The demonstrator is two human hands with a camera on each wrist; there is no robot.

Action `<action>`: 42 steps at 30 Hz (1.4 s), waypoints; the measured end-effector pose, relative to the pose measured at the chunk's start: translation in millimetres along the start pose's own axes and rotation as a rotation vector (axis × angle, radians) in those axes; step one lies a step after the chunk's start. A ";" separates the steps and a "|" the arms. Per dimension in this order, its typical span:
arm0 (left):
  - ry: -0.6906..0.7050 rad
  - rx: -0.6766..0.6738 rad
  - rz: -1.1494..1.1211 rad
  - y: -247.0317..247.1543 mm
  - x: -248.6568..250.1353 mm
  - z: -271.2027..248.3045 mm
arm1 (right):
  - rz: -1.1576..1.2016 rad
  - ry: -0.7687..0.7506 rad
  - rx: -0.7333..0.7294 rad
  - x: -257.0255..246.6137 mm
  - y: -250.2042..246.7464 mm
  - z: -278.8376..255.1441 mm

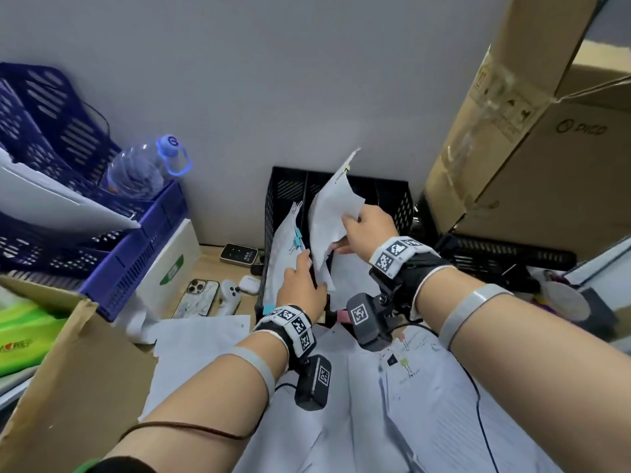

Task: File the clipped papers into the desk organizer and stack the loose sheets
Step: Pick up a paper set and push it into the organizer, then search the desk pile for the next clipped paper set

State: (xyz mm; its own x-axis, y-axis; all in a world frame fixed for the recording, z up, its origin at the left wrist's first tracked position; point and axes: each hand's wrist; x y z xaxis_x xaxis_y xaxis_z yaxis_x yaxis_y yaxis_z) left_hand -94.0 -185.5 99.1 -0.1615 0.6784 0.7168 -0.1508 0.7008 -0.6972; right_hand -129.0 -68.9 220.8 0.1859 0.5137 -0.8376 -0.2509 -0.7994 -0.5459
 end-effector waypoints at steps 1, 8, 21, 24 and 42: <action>-0.001 0.001 -0.038 2.2 0.7 1.7 | 0.021 0.051 -0.028 6.9 5.4 -1.2; -0.013 -0.032 -0.162 17.0 5.8 0.0 | 0.008 0.183 -0.268 48.4 17.6 -13.3; 0.068 -0.529 -0.209 142.3 68.3 -75.1 | 0.010 0.553 -0.114 221.7 -115.7 -37.4; 0.057 -0.702 -0.107 185.9 78.2 -101.9 | -0.120 0.685 -0.095 287.2 -159.0 -60.0; -0.021 -0.515 0.304 281.9 90.4 -156.1 | -0.143 0.776 -0.098 439.2 -241.9 -99.1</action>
State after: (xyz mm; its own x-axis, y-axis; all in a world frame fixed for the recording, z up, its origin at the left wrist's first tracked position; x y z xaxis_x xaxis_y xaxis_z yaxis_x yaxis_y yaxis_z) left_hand 1.1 107.9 -30.9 -0.1436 0.8645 0.4817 0.3965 0.4962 -0.7724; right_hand 107.6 319.2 -13.1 0.8280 0.2787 -0.4866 -0.0963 -0.7842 -0.6130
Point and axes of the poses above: each hand's wrist, its own z-axis towards the middle knuckle, its own y-axis out of the palm, x = y × z, and after that the axes turned 12 degrees about x, right-handed
